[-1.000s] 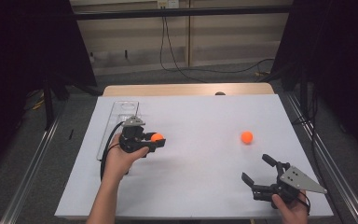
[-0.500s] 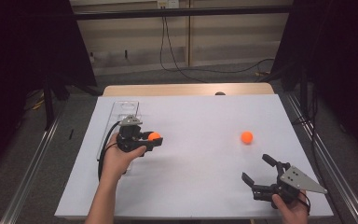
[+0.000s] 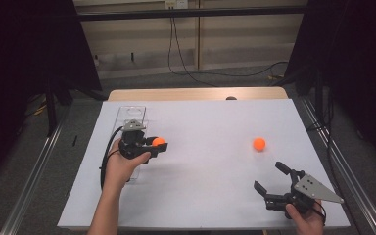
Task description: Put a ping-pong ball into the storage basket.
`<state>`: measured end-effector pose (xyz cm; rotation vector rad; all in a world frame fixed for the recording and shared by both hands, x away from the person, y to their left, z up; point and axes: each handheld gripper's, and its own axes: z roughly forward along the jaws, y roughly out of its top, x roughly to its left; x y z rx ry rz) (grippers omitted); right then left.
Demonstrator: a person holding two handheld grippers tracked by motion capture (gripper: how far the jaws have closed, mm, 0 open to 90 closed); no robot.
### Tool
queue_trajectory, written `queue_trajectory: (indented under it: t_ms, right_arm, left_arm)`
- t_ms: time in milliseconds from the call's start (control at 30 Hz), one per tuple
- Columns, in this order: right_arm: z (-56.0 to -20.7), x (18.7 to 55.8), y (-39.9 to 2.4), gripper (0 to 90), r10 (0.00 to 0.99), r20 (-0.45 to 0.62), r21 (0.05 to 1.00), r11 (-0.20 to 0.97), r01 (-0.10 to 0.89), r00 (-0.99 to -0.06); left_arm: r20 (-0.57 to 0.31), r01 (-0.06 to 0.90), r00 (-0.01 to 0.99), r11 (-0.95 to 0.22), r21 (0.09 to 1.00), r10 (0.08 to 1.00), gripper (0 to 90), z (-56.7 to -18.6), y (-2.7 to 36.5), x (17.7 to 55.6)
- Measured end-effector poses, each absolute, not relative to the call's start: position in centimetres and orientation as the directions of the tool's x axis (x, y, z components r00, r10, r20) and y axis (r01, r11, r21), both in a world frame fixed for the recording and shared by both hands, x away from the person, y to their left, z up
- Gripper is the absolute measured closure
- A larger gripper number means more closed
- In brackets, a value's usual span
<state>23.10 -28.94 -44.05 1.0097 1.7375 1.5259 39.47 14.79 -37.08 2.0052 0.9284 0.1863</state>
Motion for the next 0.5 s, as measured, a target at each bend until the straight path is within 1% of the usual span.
queue_trajectory:
  t_ms: [500]
  right_arm:
    - [-44.05, 23.10, -28.93, 2.8, 0.851, 0.040, 0.988, 0.046, 0.150, -0.524]
  left_arm:
    - [-0.198, 0.538, 0.693, -0.316, 0.782, 0.693, 50.7, -36.84, 15.75, 39.61]
